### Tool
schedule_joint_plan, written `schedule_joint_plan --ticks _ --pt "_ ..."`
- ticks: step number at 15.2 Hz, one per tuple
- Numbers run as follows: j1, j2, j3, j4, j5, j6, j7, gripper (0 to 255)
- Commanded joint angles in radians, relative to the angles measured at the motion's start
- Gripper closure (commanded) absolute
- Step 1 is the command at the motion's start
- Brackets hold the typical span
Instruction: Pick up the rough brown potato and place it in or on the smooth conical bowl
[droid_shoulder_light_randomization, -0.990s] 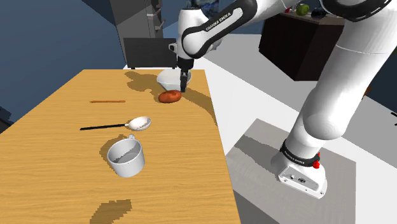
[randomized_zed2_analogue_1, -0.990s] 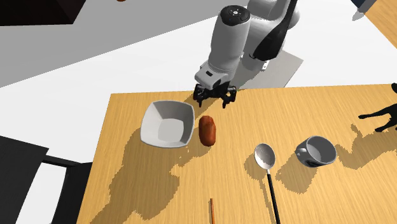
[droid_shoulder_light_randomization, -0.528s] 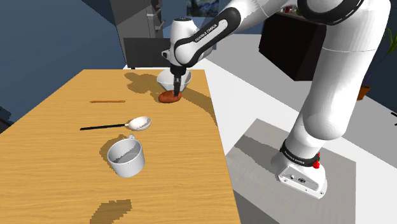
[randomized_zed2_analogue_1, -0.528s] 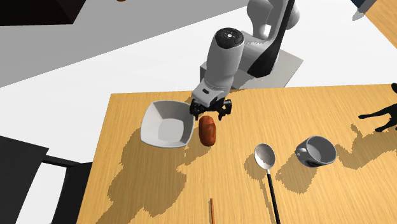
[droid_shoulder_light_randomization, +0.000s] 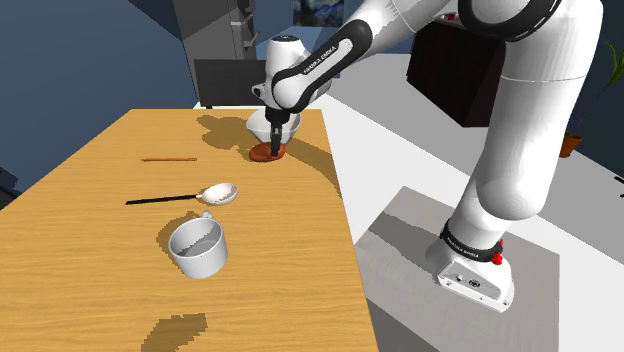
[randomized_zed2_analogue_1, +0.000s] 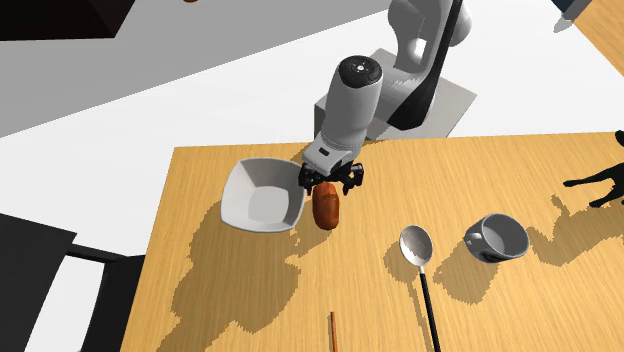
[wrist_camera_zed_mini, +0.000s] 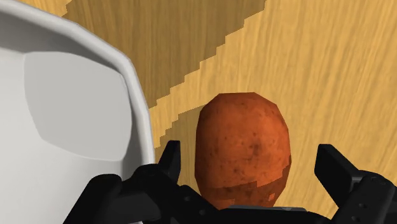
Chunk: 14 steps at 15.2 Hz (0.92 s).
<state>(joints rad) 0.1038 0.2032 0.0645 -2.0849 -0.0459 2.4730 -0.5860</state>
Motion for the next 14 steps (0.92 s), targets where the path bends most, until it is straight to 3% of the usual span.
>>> schedule_joint_plan --ticks 1,3,4,14 --pt "-0.004 0.007 -0.005 -0.006 0.0 0.0 0.001 0" --pt "-0.005 0.007 -0.004 -0.006 -0.001 0.0 0.001 0" --pt "-0.005 0.01 -0.004 -0.004 -0.001 0.001 0.0 255" --pt "-0.005 -0.001 -0.003 -0.002 0.001 -0.012 0.0 255"
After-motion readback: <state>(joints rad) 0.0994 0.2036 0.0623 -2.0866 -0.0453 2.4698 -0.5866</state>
